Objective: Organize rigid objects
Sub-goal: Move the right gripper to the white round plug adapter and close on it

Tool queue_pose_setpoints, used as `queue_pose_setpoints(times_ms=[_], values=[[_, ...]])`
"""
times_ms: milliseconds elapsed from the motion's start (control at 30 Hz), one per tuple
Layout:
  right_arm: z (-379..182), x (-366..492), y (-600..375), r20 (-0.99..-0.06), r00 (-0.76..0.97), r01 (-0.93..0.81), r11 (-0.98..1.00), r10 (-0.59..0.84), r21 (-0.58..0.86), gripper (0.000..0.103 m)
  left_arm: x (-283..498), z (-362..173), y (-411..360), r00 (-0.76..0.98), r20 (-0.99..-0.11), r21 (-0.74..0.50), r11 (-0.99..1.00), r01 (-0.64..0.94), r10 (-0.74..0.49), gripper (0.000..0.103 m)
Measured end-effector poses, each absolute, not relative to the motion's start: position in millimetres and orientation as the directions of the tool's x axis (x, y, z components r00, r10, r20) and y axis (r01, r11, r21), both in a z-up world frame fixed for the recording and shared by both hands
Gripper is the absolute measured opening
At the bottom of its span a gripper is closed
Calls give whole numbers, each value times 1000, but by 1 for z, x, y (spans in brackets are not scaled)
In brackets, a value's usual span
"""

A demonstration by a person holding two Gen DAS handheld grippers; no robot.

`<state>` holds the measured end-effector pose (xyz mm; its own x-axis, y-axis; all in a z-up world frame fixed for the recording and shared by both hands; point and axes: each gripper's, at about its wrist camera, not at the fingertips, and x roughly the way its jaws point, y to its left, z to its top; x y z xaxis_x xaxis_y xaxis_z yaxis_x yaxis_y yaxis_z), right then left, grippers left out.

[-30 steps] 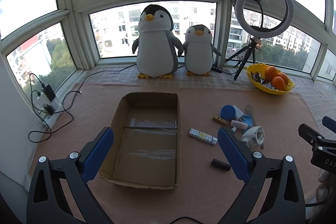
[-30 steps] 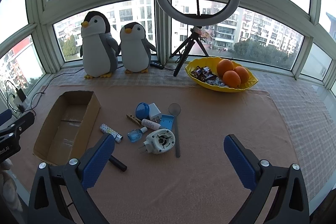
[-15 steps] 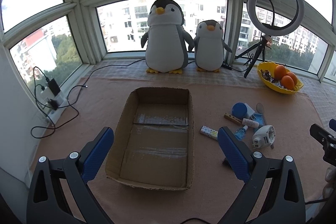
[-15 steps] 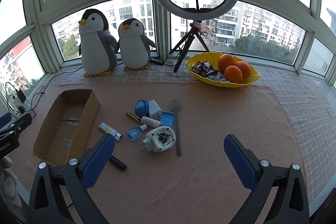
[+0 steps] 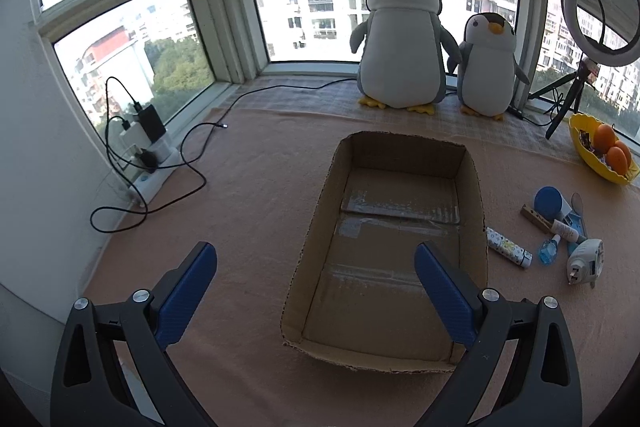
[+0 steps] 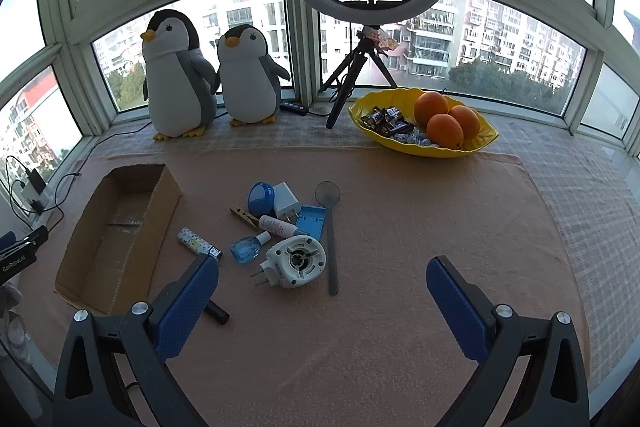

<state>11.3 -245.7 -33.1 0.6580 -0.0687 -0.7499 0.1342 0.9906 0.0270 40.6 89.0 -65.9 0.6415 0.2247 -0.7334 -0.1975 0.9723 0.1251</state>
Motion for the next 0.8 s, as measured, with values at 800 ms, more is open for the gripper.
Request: queue_pose_setpoints(times_ms=[800], values=[[-112, 60, -284, -861, 508, 168, 976, 35, 138, 68, 73, -155, 125, 464, -855, 129, 962, -242, 231, 91]])
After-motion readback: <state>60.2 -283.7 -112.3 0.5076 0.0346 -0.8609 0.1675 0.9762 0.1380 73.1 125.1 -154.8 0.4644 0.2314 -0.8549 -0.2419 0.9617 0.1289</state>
